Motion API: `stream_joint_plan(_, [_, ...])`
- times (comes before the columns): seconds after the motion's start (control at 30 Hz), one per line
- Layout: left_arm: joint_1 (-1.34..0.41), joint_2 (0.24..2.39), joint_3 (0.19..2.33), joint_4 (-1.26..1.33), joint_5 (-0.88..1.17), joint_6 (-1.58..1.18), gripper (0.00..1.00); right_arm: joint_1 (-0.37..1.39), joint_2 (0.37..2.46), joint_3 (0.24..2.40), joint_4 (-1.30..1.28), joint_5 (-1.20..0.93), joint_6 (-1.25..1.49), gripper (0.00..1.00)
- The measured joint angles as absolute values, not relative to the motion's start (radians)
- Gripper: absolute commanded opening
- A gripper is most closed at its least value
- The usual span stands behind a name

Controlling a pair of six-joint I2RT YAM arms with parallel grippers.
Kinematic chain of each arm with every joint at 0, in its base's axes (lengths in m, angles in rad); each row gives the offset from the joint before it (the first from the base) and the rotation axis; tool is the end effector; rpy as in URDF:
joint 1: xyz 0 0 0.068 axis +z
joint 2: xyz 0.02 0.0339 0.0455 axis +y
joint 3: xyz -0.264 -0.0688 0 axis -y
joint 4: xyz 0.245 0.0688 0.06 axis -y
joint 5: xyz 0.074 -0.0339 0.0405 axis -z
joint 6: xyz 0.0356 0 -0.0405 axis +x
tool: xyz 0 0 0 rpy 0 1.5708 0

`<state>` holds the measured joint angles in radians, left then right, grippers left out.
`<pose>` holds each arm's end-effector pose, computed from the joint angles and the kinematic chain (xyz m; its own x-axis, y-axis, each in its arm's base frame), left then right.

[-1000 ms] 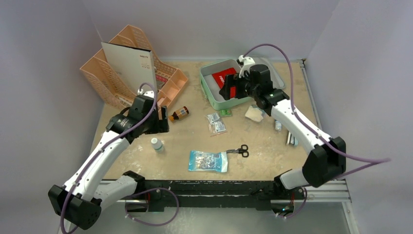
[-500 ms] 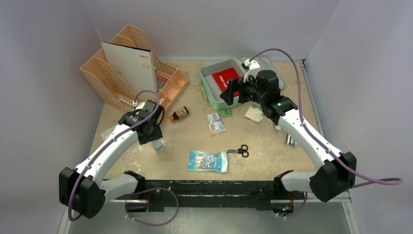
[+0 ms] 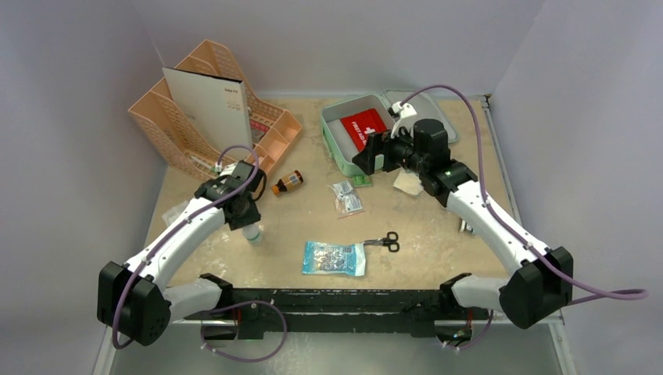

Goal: Organize the medicine kit
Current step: Pick up the pill bottle at the center of the board.

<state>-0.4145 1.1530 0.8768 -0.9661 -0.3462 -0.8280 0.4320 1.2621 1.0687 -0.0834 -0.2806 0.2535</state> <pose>0.1876 -0.0693 0.2440 -0.7912 -0.4089 -0.4548 -0.4497 0.8929 -0.0204 0.2645 0.1328 0.3472 -0.4018 0.0801 -0.9122 -0.5614 0.7654 0.3145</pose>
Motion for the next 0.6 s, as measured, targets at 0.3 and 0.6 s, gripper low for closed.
stream_joint_plan(0.3, [-0.414,1.154,0.872,-0.983,-0.327,-0.827,0.45,0.434,1.255,1.044,-0.050,-0.281,0.254,0.99])
stream_joint_plan(0.6, [-0.414,1.116,0.872,-1.004,-0.310,-0.827,0.35,0.442,1.257,1.043,-0.047,-0.280,0.256,0.99])
